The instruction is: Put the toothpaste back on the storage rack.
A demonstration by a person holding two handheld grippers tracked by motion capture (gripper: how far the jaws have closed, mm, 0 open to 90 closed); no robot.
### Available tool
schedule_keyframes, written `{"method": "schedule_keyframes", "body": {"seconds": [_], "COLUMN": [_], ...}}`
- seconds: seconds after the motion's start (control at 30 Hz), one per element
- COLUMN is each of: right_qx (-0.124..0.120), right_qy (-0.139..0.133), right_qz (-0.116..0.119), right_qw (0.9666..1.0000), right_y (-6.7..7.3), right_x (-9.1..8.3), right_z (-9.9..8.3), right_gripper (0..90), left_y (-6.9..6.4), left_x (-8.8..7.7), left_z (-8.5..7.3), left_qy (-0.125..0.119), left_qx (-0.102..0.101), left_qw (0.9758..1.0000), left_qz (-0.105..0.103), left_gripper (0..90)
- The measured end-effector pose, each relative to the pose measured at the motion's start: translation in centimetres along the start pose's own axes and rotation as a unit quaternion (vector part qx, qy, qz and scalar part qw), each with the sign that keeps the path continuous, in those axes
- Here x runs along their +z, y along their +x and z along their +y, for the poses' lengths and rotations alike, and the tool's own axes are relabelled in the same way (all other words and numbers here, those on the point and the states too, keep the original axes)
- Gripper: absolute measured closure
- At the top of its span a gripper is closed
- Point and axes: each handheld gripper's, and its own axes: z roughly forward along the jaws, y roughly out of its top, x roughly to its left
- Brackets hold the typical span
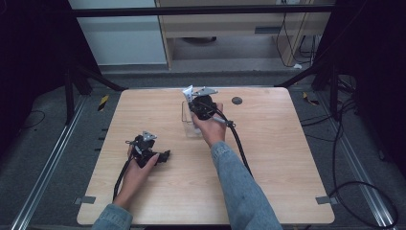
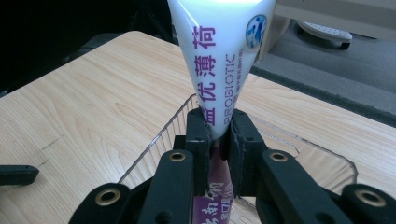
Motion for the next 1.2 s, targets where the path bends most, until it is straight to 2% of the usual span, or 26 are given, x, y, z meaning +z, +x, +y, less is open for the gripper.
{"method": "schedule_keyframes", "body": {"seconds": [1.2], "right_qx": [-0.005], "right_qy": [0.015], "right_qz": [-0.004], "right_qw": [0.9999], "right_y": [0.73], "right_x": [0.89], "right_z": [-0.06], "right_gripper": [79.7], "left_y": [0.0], "left_x": [0.0], "left_z": [0.0], "left_qy": [0.0], "left_qx": [0.0], "left_qw": [1.0], "left_qz": [0.0], "left_gripper": [0.0]}}
